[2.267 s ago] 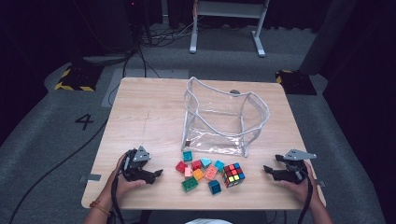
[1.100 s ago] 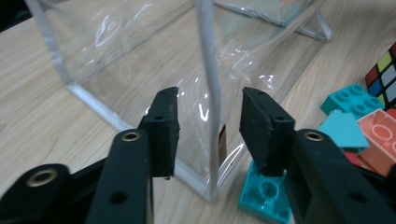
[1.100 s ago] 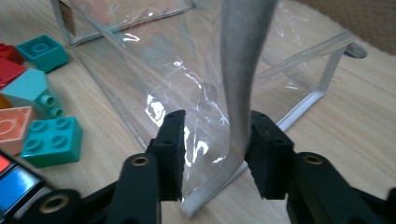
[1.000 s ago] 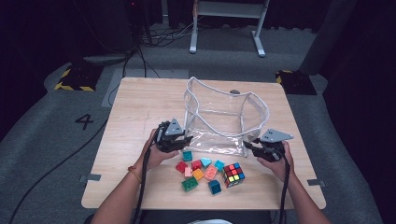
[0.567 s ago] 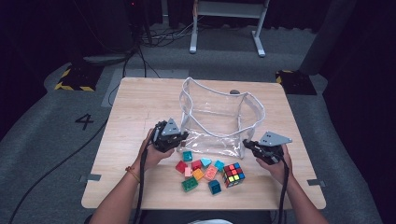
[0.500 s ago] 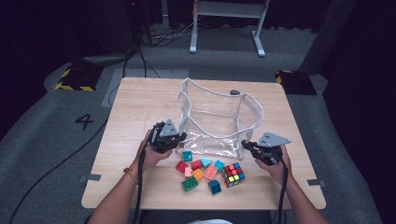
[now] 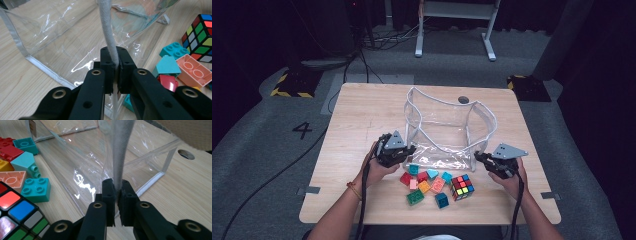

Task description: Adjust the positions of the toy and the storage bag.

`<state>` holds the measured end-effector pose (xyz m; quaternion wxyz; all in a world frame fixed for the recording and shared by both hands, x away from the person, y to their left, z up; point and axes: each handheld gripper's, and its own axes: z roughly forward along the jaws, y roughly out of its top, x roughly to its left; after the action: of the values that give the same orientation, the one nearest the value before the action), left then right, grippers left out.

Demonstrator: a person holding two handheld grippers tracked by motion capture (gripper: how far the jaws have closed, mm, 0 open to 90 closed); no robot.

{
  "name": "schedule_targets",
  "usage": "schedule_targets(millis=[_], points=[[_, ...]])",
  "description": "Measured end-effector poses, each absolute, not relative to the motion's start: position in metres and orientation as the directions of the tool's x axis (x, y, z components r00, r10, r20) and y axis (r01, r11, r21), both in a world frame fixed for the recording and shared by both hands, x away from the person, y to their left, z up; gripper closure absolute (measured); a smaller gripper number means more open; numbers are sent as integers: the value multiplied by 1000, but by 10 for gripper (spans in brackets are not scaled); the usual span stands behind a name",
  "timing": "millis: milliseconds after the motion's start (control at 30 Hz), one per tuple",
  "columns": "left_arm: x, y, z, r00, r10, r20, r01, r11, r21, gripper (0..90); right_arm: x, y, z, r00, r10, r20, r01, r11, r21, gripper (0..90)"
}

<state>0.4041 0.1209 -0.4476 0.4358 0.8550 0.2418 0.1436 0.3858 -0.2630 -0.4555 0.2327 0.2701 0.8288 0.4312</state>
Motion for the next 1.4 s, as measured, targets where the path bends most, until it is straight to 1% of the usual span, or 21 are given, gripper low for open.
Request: schedule_targets(millis=[33, 100, 133, 167, 200, 233, 300, 367, 433, 500, 533, 567, 600, 667, 867, 933, 967, 1033, 1200, 1333, 1400], points=[[402, 121, -448, 848, 529, 28, 289, -506, 813, 762, 385, -266, -455, -749, 646, -147, 243, 474, 846, 769], [399, 124, -448, 840, 542, 31, 293, -499, 816, 670, 381, -270, -454, -746, 654, -129, 249, 453, 856, 684], [399, 124, -448, 840, 542, 31, 293, -499, 816, 664, 381, -270, -454, -746, 654, -129, 249, 453, 856, 684], [397, 125, -448, 840, 543, 21, 298, -493, 818, 630, 377, -273, -454, -753, 647, -120, 247, 447, 860, 599], [393, 131, -448, 834, 552, 17, 302, -482, 822, 580, 374, -275, -453, -763, 634, -123, 238, 454, 859, 552], [393, 131, -448, 834, 552, 17, 302, -482, 822, 575, 374, -275, -453, -763, 634, -123, 238, 454, 859, 552], [388, 139, -448, 832, 555, 21, 310, -496, 811, 556, 367, -276, -454, -768, 625, -141, 230, 475, 849, 492], [381, 150, -451, 811, 584, 35, 335, -513, 790, 473, 359, -277, -455, -792, 601, -110, 230, 459, 858, 413], [377, 155, -453, 802, 597, 24, 359, -514, 779, 415, 353, -277, -458, -814, 572, -97, 234, 477, 848, 363], [372, 164, -457, 787, 616, 32, 381, -526, 760, 365, 350, -276, -459, -821, 562, -96, 232, 483, 844, 352], [370, 166, -459, 780, 624, 43, 384, -533, 754, 323, 346, -274, -461, -829, 549, -105, 227, 502, 835, 327], [368, 170, -462, 771, 635, 59, 389, -542, 745, 323, 346, -274, -461, -829, 549, -105, 227, 502, 835, 327], [366, 175, -464, 760, 647, 58, 403, -540, 739, 284, 344, -274, -462, -834, 543, -98, 226, 498, 837, 321], [361, 189, -472, 739, 671, 60, 430, -538, 725, 258, 338, -273, -462, -855, 511, -87, 221, 511, 831, 296], [355, 204, -484, 708, 705, 42, 483, -526, 700, 196, 331, -271, -461, -880, 470, -71, 203, 506, 839, 268], [353, 207, -490, 690, 722, 42, 510, -527, 680, 180, 327, -268, -460, -899, 434, -53, 194, 506, 840, 256], [353, 207, -490, 690, 722, 42, 510, -527, 680, 176, 327, -268, -460, -899, 434, -53, 194, 506, 840, 256], [351, 208, -494, 696, 715, 63, 507, -552, 662, 171, 321, -262, -459, -920, 388, -56, 165, 514, 842, 249], [352, 208, -498, 698, 713, 62, 503, -551, 666, 155, 321, -251, -460, -934, 350, -68, 144, 544, 827, 231], [357, 208, -499, 701, 713, 24, 518, -532, 670, 155, 326, -240, -464, -948, 307, -78, 123, 583, 803, 231], [359, 209, -501, 706, 708, 3, 522, -523, 674, 150, 333, -238, -467, -953, 295, -60, 132, 588, 798, 204]])
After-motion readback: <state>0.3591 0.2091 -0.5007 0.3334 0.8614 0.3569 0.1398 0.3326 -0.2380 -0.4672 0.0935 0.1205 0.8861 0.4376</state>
